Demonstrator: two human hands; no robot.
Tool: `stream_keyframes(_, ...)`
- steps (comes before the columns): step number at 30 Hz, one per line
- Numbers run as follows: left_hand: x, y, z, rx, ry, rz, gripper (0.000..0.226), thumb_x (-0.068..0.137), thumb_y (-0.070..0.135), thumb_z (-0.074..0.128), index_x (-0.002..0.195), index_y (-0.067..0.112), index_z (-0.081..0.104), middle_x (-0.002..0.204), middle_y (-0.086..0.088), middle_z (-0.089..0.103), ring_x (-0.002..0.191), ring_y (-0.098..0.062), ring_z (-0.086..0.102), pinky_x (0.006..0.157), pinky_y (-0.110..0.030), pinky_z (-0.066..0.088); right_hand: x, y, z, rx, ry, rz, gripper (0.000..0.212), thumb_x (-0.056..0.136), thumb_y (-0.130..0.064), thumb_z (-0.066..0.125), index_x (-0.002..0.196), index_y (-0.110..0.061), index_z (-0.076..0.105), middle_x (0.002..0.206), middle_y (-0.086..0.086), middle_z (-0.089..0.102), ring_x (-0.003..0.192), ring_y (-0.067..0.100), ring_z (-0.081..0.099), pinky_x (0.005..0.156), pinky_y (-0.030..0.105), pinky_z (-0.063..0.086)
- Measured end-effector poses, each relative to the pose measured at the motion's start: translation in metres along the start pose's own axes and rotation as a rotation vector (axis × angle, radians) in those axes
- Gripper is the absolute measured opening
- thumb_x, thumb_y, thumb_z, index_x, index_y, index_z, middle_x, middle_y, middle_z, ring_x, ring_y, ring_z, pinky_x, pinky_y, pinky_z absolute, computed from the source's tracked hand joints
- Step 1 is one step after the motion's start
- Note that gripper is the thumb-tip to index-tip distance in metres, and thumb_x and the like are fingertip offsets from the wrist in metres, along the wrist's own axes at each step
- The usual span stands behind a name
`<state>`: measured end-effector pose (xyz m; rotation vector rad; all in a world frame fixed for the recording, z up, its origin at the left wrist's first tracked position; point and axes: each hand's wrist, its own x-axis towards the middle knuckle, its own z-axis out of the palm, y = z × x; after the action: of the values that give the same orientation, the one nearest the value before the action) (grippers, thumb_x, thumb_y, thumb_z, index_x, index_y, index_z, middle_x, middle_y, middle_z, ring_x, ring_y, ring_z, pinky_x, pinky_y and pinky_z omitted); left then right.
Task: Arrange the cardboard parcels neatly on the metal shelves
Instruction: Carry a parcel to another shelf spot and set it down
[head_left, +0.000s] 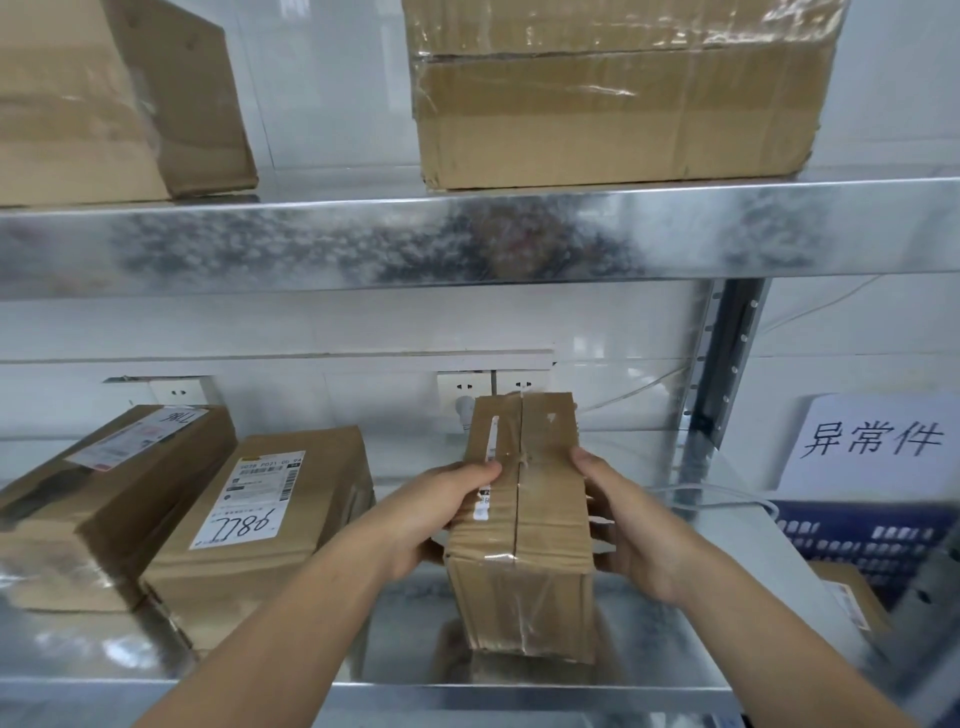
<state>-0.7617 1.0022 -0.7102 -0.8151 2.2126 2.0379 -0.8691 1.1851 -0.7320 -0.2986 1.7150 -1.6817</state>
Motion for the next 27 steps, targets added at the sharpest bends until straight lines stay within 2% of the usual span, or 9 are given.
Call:
stream_keyframes(2,0.003,-0.005,0.004,0.05,0.0,0.0,0.03,0.096,0.05,0.062,0.112,0.026,0.073,0.101,0.007,0.079,0.106,-0.019,0.071,0.107,-0.046,0.048,0.0,-0.002,0.003,-0.014,0.008,-0.005,0.043,0.092,-0.054,0.066,0.112,-0.016,0.075,0.113,0.011,0.076,0.111,0.03,0.069,0.107,0.054,0.05)
stream_keyframes(3,0.004,-0.007,0.006,0.074,0.003,0.005,0.029,0.096,0.05,0.062,0.111,0.027,0.073,0.099,0.009,0.079,0.104,-0.017,0.072,0.107,-0.045,0.048,0.0,-0.002,0.005,-0.039,0.012,-0.008,0.037,0.095,-0.048,0.065,0.11,-0.015,0.075,0.105,0.009,0.079,0.107,0.029,0.071,0.105,0.053,0.052)
stream_keyframes(7,0.009,-0.009,0.014,0.133,0.024,0.002,0.027,0.096,0.049,0.062,0.108,0.027,0.073,0.094,0.01,0.079,0.099,-0.015,0.073,0.108,-0.044,0.048,0.005,0.005,0.007,-0.073,0.022,0.029,0.039,0.091,-0.043,0.074,0.115,-0.012,0.074,0.103,0.01,0.079,0.105,0.031,0.074,0.099,0.056,0.056)
stream_keyframes(15,0.016,-0.01,0.013,0.179,0.02,0.01,0.019,0.1,0.037,0.059,0.106,0.025,0.073,0.096,0.006,0.08,0.097,-0.017,0.075,0.105,-0.043,0.051,0.013,0.006,0.006,-0.116,0.03,0.027,0.03,0.093,-0.035,0.073,0.11,-0.011,0.074,0.098,0.01,0.08,0.101,0.03,0.075,0.097,0.054,0.057)
stream_keyframes(20,0.014,-0.012,0.014,0.168,0.028,0.032,0.018,0.101,0.039,0.059,0.104,0.027,0.072,0.096,0.006,0.08,0.097,-0.019,0.075,0.103,-0.045,0.053,0.012,0.008,0.007,-0.132,0.044,0.009,0.032,0.092,-0.037,0.073,0.111,-0.011,0.074,0.096,0.008,0.08,0.098,0.028,0.075,0.098,0.053,0.057)
stream_keyframes(24,0.01,-0.018,0.014,0.04,0.065,0.007,0.032,0.095,0.056,0.06,0.112,0.03,0.068,0.099,0.006,0.079,0.099,-0.019,0.074,0.101,-0.048,0.053,0.009,0.014,0.006,-0.056,0.048,-0.019,0.039,0.095,-0.052,0.065,0.114,-0.019,0.074,0.102,0.002,0.08,0.105,0.025,0.073,0.105,0.05,0.053)
stream_keyframes(25,0.009,-0.021,0.013,0.001,0.08,0.0,0.039,0.093,0.061,0.061,0.114,0.029,0.066,0.102,0.005,0.079,0.101,-0.019,0.073,0.101,-0.048,0.054,0.008,0.016,0.004,-0.004,0.048,-0.033,0.045,0.095,-0.057,0.061,0.119,-0.021,0.071,0.109,0.002,0.079,0.109,0.024,0.072,0.104,0.049,0.053)
stream_keyframes(27,0.005,-0.027,0.012,-0.097,0.095,0.009,0.046,0.091,0.063,0.061,0.114,0.023,0.064,0.105,0.003,0.076,0.104,-0.019,0.07,0.1,-0.048,0.052,0.003,0.023,-0.003,0.147,0.091,-0.08,0.052,0.093,-0.061,0.059,0.124,-0.019,0.064,0.119,0.007,0.073,0.112,0.026,0.068,0.091,0.045,0.056)
